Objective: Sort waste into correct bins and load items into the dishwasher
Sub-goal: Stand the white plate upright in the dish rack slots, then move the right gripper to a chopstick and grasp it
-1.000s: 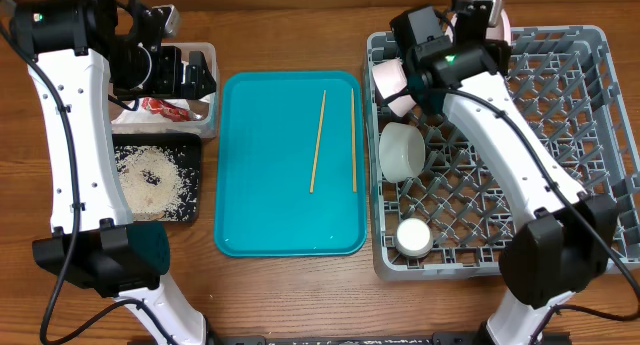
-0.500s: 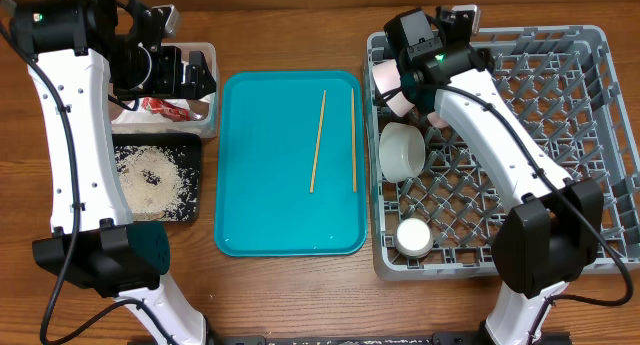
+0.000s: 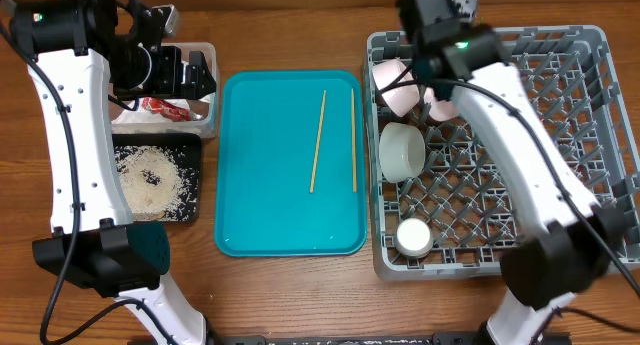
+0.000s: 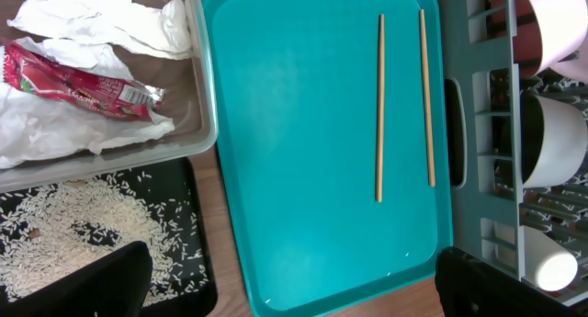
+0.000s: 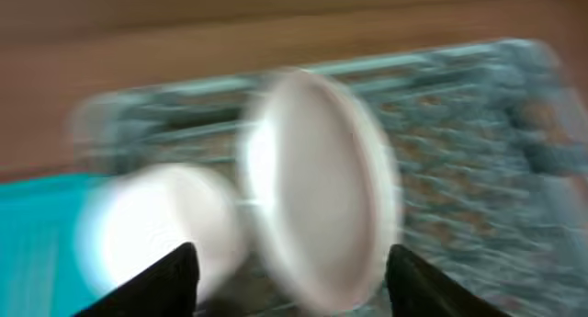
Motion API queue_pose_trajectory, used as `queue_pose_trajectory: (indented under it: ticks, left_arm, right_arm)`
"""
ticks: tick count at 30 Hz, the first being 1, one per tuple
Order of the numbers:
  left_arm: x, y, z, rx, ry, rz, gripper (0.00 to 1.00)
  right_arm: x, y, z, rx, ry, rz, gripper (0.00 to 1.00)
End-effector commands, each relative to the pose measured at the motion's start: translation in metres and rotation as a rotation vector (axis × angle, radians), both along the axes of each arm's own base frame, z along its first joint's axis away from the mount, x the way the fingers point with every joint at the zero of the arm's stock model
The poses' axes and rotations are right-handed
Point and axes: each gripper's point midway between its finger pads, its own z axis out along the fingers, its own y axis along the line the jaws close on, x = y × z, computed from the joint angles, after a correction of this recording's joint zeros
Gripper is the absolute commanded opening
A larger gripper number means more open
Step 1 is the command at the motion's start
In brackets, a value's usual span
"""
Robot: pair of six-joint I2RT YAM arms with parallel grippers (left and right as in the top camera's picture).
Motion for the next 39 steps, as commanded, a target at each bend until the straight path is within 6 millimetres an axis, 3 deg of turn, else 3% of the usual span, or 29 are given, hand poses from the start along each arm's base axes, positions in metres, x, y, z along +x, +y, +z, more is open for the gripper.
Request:
queue_pose_trajectory:
  ticks: [1, 3, 6, 10, 15, 19, 26, 32, 35, 39]
  left_arm:
    - [-0.001, -0.004, 0.015, -0.002, -0.050, -0.017, 1.00]
    - [-0.001, -0.004, 0.015, -0.002, -0.050, -0.017, 1.00]
    - [-0.001, -0.004, 0.015, -0.002, -0.050, -0.017, 1.00]
    - [-0.001, -0.004, 0.015, -0.002, -0.050, -0.017, 1.00]
    - [-0.001, -0.004, 0.015, -0.002, -0.050, -0.017, 1.00]
    - [-0.001, -0.004, 0.015, -0.002, -0.050, -0.017, 1.00]
    - [-0.001, -0.004, 0.015, -0.002, -0.050, -0.017, 1.00]
    - [-0.001, -0.004, 0.015, -0.002, -0.050, -0.017, 1.00]
    - [-0.001, -0.004, 0.015, -0.002, -0.050, -0.017, 1.00]
    - [-0.001, -0.004, 0.015, -0.002, -0.050, -0.017, 1.00]
  right_arm:
    - [-0.023, 0.093, 0.030, 0.429, 0.020, 0.271, 0.56]
    - [-0.029, 0.119, 0.019, 0.499, 0.052, 0.277, 0.54]
    - [-0.039, 0.152, -0.014, 0.494, 0.099, 0.249, 0.53]
    - [-0.053, 0.185, -0.069, 0.464, 0.170, 0.190, 0.52]
    - [-0.063, 0.208, -0.133, 0.414, 0.268, 0.152, 0.49]
    - [-0.069, 0.214, -0.181, 0.370, 0.349, 0.114, 0.48]
    - [-0.075, 0.213, -0.225, 0.342, 0.431, 0.078, 0.48]
    - [-0.083, 0.218, -0.248, 0.353, 0.495, 0.081, 0.43]
    - [-0.087, 0.220, -0.256, 0.359, 0.524, 0.082, 0.35]
    - [-0.092, 0.219, -0.259, 0.361, 0.546, 0.077, 0.13]
